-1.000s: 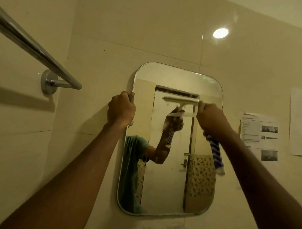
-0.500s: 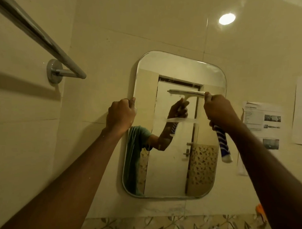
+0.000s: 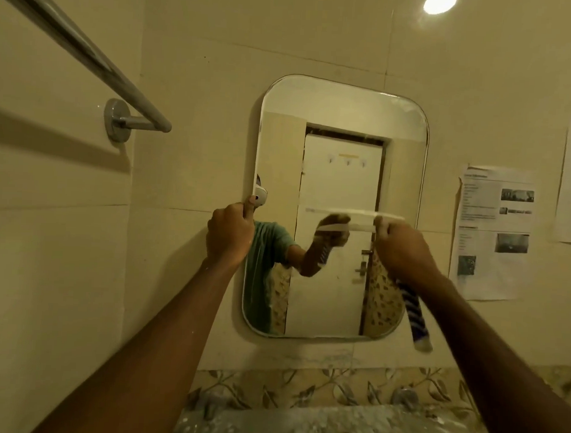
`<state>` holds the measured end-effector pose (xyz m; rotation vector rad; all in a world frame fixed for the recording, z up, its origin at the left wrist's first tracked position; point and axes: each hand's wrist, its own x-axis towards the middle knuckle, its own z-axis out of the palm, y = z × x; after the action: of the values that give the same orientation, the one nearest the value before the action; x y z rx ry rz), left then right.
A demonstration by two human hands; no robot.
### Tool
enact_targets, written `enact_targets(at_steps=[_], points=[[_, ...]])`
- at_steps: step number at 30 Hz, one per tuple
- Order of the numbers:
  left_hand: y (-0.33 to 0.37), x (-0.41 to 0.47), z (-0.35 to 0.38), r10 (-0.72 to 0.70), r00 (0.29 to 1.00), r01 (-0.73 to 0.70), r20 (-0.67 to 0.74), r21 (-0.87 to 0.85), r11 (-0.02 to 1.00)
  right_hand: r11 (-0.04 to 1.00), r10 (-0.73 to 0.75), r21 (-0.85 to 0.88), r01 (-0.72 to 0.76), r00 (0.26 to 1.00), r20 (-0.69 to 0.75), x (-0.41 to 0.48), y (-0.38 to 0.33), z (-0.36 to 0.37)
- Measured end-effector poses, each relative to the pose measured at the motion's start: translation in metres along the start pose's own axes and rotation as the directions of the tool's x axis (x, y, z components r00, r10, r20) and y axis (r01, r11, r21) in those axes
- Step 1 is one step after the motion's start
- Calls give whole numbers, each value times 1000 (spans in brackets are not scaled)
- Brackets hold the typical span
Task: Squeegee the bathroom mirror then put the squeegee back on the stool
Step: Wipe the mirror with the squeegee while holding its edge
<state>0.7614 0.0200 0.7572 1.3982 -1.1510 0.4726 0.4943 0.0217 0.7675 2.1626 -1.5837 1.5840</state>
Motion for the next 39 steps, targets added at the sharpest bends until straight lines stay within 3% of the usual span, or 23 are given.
enact_targets(at_steps=[5,11,16,23,32,39], points=[[-2,-1,3,17,1000,-17,-13,-2,1000,999,-21,27,22,999,-44,34,-11,-15],[-6,-9,6,-4,1000,4,8,-17,1000,999,-33,15,34,999,-42,-36,25,32],[-11,-19,4,-31,998,32,49,-25,999,997,62,-53,-58,996,68,-74,44,45],[-26,-42,5,-60,996,61,67,-13,998,994,41,101,-37,999,-35,-6,3,7],[-41,-62,11,-41,996,44,75,-41,998,998,32,-48,-34,999,-37,-78,44,63],[-39,-62,8,-58,993,62,103,-41,997,996,92,-23,-91,993,73,-89,45,58]])
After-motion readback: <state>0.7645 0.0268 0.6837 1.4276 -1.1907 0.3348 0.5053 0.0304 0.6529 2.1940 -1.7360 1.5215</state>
